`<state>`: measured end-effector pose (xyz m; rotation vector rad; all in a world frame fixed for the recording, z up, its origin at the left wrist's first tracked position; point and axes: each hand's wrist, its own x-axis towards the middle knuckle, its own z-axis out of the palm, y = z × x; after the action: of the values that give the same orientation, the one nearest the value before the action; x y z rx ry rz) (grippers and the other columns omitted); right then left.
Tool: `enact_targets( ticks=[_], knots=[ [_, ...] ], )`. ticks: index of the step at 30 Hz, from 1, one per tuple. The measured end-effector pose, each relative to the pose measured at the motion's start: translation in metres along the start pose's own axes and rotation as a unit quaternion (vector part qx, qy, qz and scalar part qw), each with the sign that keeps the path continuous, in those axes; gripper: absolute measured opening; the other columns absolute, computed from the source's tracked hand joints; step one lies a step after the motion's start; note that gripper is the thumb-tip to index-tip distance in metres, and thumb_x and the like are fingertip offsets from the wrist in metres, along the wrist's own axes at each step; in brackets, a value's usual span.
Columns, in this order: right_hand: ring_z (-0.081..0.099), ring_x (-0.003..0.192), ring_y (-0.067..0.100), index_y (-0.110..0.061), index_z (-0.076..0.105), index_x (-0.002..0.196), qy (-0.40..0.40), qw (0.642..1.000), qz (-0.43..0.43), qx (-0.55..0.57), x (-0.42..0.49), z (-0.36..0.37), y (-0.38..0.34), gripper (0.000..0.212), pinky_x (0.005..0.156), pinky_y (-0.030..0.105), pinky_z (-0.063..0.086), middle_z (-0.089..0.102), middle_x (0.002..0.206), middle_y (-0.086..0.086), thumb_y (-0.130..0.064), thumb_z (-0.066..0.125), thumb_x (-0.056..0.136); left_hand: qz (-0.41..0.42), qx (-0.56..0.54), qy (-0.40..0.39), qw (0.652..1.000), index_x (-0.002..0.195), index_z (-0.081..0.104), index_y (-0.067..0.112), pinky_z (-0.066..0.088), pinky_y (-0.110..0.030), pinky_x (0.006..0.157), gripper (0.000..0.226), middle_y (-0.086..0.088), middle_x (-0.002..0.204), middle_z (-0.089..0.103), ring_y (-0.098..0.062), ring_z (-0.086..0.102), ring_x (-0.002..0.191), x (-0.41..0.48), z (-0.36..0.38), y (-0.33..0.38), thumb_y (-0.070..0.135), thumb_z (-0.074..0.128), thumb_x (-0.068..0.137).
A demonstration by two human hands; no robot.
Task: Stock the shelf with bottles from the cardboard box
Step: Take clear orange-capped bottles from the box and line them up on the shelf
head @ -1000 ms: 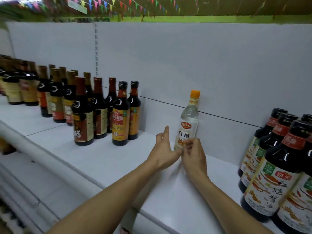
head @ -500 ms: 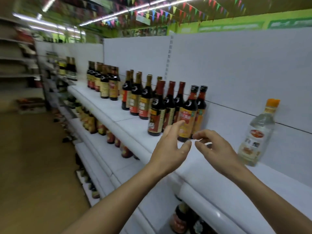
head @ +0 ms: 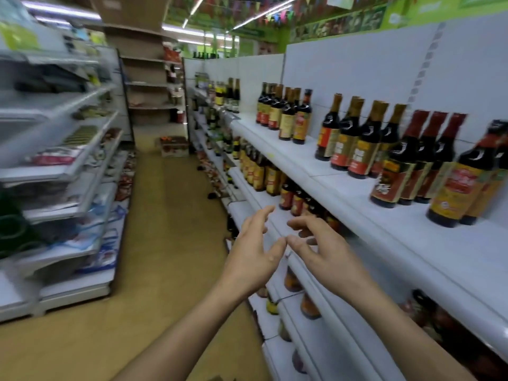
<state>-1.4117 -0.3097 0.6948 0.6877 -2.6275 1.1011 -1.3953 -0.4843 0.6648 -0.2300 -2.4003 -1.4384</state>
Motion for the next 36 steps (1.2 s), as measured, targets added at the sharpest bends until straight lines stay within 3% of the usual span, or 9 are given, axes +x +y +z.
enact_targets(
  ticks=[6,14,24,30,36],
  knots=[
    [0.058,0.112,-0.001,-0.039,0.056,0.124,-0.056,0.996,-0.014,0.066,0.019,0.085,-0.021,0.022,0.092,0.030,0.054,0.058,0.121,-0.020,-0.037,0.058,0.101,-0.080,0.015,0.064,0.995,0.154,0.036,0.038,0.051,-0.037,0.104,0.061,0.016,0.136,0.043,-0.007,0.052,0.128,-0.033,-0.048,-0.058,0.032,0.065,0.101],
    [0.057,0.110,-0.001,-0.034,0.056,0.130,-0.167,0.981,-0.013,0.094,0.014,0.187,0.006,0.029,0.094,0.032,0.054,0.059,0.126,-0.017,-0.034,0.058,0.101,-0.217,0.030,0.105,0.970,0.157,0.033,0.038,0.048,-0.025,0.099,0.066,0.007,0.153,0.043,-0.003,0.051,0.127,-0.083,-0.051,-0.126,0.032,0.066,0.100],
    [0.058,0.109,0.002,-0.033,0.057,0.132,-0.337,0.932,0.026,0.132,-0.030,0.287,0.090,0.032,0.094,0.036,0.055,0.059,0.129,-0.016,-0.034,0.059,0.100,-0.387,0.035,0.128,0.912,0.159,0.031,0.034,0.049,-0.027,0.102,0.064,0.003,0.151,0.045,-0.007,0.051,0.125,-0.151,0.017,-0.203,0.031,0.062,0.102],
    [0.060,0.109,0.004,-0.028,0.058,0.133,-0.420,0.897,0.062,0.123,-0.073,0.338,0.148,0.033,0.095,0.032,0.054,0.060,0.126,-0.010,-0.030,0.060,0.101,-0.470,0.031,0.137,0.871,0.158,0.034,0.034,0.043,-0.001,0.078,0.063,0.010,0.142,0.048,-0.002,0.053,0.121,-0.203,0.065,-0.260,0.029,0.064,0.102],
    [0.057,0.110,0.004,-0.028,0.056,0.136,-0.480,0.863,0.120,0.104,-0.133,0.394,0.213,0.035,0.094,0.029,0.053,0.059,0.126,-0.009,-0.032,0.060,0.101,-0.546,-0.006,0.138,0.827,0.155,0.037,0.029,0.050,-0.013,0.087,0.061,0.006,0.138,0.051,-0.007,0.057,0.121,-0.263,0.119,-0.331,0.019,0.064,0.102]
  ],
)
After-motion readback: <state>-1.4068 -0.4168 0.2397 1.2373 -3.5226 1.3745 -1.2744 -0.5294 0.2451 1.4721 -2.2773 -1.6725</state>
